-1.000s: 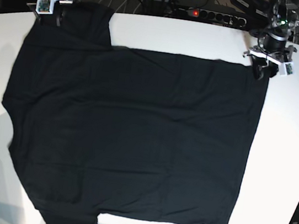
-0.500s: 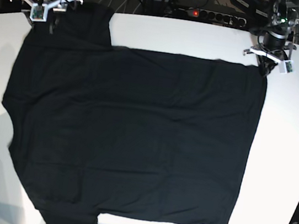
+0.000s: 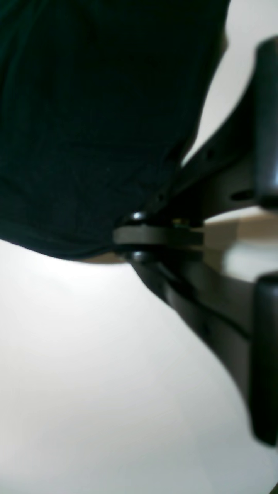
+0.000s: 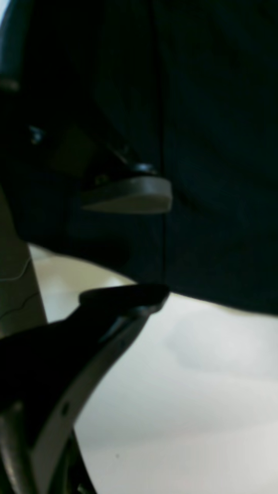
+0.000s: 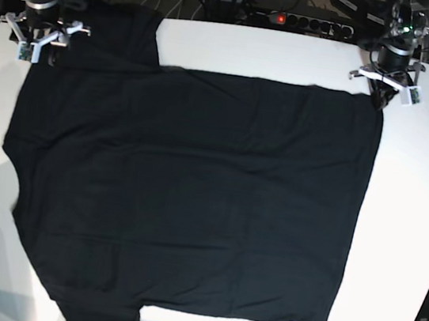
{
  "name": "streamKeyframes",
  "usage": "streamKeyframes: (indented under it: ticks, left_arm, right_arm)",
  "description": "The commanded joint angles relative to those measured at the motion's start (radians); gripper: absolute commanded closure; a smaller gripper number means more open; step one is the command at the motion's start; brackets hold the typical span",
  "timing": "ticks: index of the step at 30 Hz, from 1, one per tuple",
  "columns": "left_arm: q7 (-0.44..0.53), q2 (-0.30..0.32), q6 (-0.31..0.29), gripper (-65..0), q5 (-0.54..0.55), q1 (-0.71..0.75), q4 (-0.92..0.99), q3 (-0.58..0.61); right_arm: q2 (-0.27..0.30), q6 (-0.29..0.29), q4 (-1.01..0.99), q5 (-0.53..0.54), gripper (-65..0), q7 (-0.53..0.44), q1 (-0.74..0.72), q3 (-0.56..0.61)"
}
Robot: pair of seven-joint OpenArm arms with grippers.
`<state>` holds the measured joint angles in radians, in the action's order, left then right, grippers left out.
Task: Fold the T-shirt properly
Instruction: 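Grasp the hem corners of the black T-shirt with both grippers, then pinch the hem corners firmly with both grippers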
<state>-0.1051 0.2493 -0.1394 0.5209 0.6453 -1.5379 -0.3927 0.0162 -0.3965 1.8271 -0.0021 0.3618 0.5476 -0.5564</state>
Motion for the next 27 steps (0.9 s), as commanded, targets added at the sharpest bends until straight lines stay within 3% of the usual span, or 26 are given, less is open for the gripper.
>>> streamKeyframes:
  ticks: [1, 19, 22, 25, 26, 27]
  left_arm:
    - [-0.002, 0.008, -0.004, -0.2, -0.003, 0.011, -0.013, -0.005]
    - [-0.002, 0.012, -0.004, -0.2, -0.003, 0.012, -0.022, -0.007]
    - [-0.002, 0.012, -0.004, -0.2, -0.003, 0.014, -0.022, -0.013]
    - [-0.002, 0.008, -0.004, -0.2, -0.003, 0.023, -0.023, -0.058]
    - [-0.002, 0.008, -0.004, -0.2, -0.003, 0.024, -0.025, -0.068]
    - [-0.002, 0.008, -0.004, -0.2, -0.003, 0.024, -0.025, -0.073]
  right_arm:
    - [0.011, -0.028, 0.003, 0.003, -30.2, -0.002, -0.004, -0.018]
    - [0.014, -0.045, -0.165, 0.003, -29.0, 0.015, -0.041, -0.032]
    - [0.015, -0.077, -0.165, 0.003, -21.2, 0.013, -0.039, -0.032]
    - [0.023, -0.172, -0.162, 0.003, -5.9, 0.016, -0.048, -0.043]
    - [0.028, -0.178, -0.162, 0.003, -0.4, 0.016, -0.048, -0.043]
    - [0.028, -0.178, -0.160, 0.003, 0.0, 0.016, -0.048, -0.043]
